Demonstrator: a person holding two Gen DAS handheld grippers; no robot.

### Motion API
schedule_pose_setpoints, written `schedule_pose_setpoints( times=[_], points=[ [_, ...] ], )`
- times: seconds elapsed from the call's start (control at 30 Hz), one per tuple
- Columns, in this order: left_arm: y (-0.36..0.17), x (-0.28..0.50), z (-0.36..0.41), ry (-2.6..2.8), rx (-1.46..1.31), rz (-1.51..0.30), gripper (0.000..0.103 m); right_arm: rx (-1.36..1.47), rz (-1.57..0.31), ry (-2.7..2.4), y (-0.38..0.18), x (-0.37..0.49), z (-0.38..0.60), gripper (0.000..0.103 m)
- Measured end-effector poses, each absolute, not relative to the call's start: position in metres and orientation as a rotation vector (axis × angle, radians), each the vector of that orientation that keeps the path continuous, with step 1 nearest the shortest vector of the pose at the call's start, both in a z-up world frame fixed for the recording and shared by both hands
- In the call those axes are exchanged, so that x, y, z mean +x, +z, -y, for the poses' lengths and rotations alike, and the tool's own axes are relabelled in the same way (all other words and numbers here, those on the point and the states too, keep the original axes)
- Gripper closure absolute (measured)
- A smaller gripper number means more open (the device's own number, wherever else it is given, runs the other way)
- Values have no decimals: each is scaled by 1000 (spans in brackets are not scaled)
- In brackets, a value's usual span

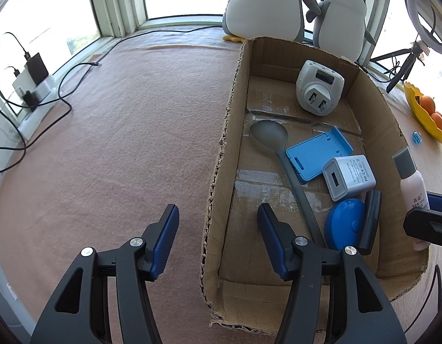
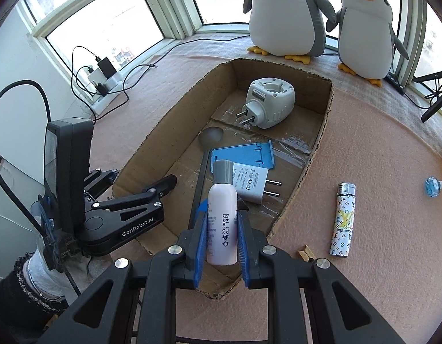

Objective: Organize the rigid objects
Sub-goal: 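Carry the lotion bottle into the box and open the right gripper, then move the right tool toward the patterned white lighter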

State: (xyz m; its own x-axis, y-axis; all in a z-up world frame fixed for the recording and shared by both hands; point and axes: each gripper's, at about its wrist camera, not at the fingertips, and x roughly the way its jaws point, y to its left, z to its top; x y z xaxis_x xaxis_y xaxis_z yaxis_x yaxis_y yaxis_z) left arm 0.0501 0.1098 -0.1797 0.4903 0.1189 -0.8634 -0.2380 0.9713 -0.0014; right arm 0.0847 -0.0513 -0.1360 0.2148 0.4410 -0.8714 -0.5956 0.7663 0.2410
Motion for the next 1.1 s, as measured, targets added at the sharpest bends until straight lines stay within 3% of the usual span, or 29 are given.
schedule_pose_setpoints(
  times=[0.3,0.47,0.67,1.1],
  points=[
    [-180,50,-110,217,-126,-1036,45,-172,-1149,731,-138,82,48,84],
    [-180,50,-110,218,-127,-1036,45,-165,-1130,735,-134,81,49,60],
    [-180,50,-110,217,-127,-1036,45,-180,-1109,722,-130,81,51,54],
    [-180,50,-110,218,-125,-1036,45,-176,-1051,657,-113,90,78,51]
  ],
)
